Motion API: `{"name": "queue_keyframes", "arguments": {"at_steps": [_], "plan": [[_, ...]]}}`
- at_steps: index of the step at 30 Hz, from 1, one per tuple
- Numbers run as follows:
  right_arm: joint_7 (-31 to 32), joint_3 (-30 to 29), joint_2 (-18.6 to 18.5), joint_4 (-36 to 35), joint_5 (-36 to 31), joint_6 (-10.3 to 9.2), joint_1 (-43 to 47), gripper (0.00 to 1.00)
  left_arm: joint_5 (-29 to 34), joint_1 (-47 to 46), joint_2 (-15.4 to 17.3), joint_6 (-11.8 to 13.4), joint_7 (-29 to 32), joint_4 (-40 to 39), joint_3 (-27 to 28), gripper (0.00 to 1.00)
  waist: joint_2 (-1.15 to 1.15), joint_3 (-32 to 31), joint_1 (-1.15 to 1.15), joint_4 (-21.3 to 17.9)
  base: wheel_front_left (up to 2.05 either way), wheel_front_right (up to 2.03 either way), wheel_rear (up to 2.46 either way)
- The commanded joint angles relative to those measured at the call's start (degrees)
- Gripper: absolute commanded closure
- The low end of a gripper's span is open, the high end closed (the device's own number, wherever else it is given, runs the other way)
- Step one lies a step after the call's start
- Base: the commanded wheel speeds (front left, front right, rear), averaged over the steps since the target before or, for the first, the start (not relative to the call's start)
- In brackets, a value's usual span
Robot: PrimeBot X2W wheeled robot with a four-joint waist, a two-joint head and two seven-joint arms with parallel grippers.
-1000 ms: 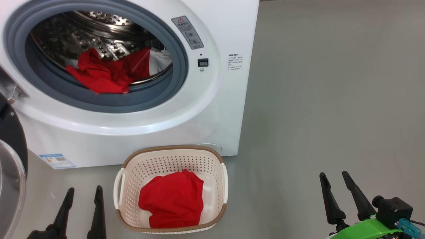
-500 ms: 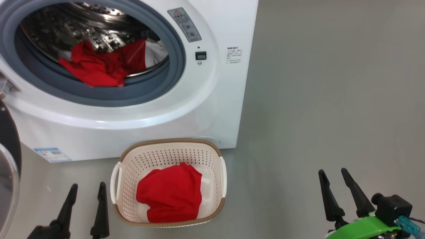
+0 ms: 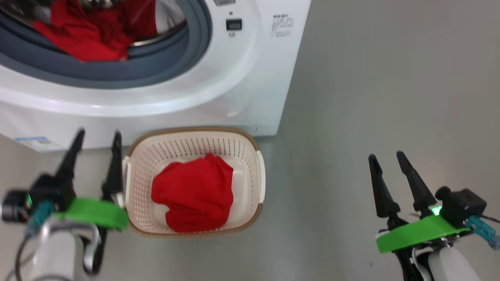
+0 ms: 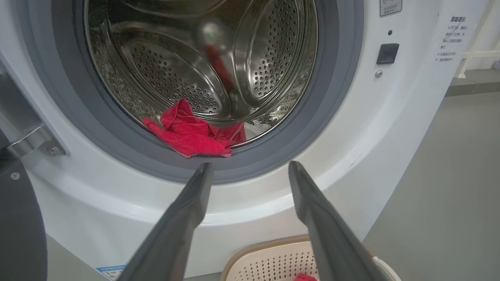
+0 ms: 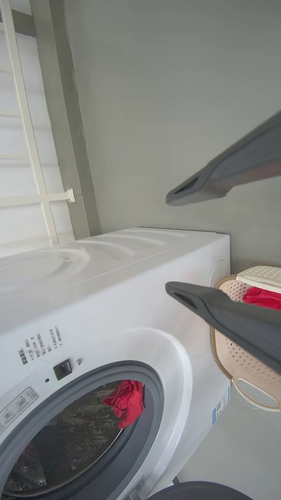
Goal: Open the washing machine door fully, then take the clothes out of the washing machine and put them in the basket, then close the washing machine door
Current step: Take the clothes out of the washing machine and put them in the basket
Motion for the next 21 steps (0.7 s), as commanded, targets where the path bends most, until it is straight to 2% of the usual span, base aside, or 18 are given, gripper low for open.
{"name": "queue_keyframes", "arguments": {"at_steps": [1, 13, 21], "plan": [[-0.4, 1.7, -0.1, -1.5, 0.1, 0.28, -1.4, 0.0, 0.8, -2.9, 2.2, -0.2, -0.5, 0.2, 1.7, 0.0, 0.0, 4.5, 0.0, -0.7, 0.0, 0.0, 0.0], [-0.4, 4.3, -0.1, -2.0, 3.5, 0.28, -6.0, 0.0, 4.1, -26.6, 7.2, 1.4, -0.5, 19.7, 0.4, 0.0, 0.0, 11.7, 0.0, -4.0, 0.0, 0.0, 0.0], [-0.4, 4.9, -0.1, -2.3, 4.4, 0.28, -7.4, 0.0, 5.9, -37.9, 9.3, 2.6, 0.2, 30.4, -1.4, 0.0, 0.0, 14.1, 0.0, -5.2, 0.0, 0.0, 0.0]]}}
